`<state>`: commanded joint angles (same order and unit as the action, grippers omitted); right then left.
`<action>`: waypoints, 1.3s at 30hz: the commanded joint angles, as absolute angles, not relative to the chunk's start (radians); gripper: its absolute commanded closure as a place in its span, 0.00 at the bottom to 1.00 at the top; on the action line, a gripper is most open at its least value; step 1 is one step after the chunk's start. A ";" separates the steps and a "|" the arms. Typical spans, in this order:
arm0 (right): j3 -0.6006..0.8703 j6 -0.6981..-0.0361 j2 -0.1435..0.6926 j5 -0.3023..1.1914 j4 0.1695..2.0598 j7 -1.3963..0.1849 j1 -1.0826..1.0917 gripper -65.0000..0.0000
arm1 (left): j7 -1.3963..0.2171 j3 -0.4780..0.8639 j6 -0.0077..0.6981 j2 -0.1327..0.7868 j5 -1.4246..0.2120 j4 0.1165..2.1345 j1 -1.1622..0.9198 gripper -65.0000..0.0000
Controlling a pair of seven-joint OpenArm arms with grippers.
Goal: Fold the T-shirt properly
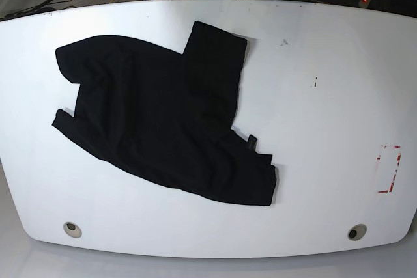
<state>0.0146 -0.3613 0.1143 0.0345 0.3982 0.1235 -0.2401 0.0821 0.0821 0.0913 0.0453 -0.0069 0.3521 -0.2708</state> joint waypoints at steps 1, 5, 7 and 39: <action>0.015 -0.361 0.114 0.035 0.433 0.120 -0.268 0.32 | 0.071 0.082 0.091 0.045 -0.007 0.400 -0.297 0.20; 0.016 -0.361 0.114 0.036 0.598 0.058 -0.363 0.32 | -0.015 0.084 0.091 0.045 -0.008 0.559 -0.377 0.20; 0.018 -0.361 0.114 0.036 0.684 0.028 -0.415 0.32 | -0.025 0.084 0.091 0.045 -0.008 0.630 -0.423 0.20; 0.179 -0.372 0.033 0.062 1.787 0.004 -1.175 0.32 | -0.025 0.085 0.094 0.119 -0.012 1.652 -1.136 0.20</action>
<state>0.1788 -0.3721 0.0330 0.0621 1.7868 0.0038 -1.1745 -0.0253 0.0852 0.0944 0.1189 -0.0115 1.6517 -1.1362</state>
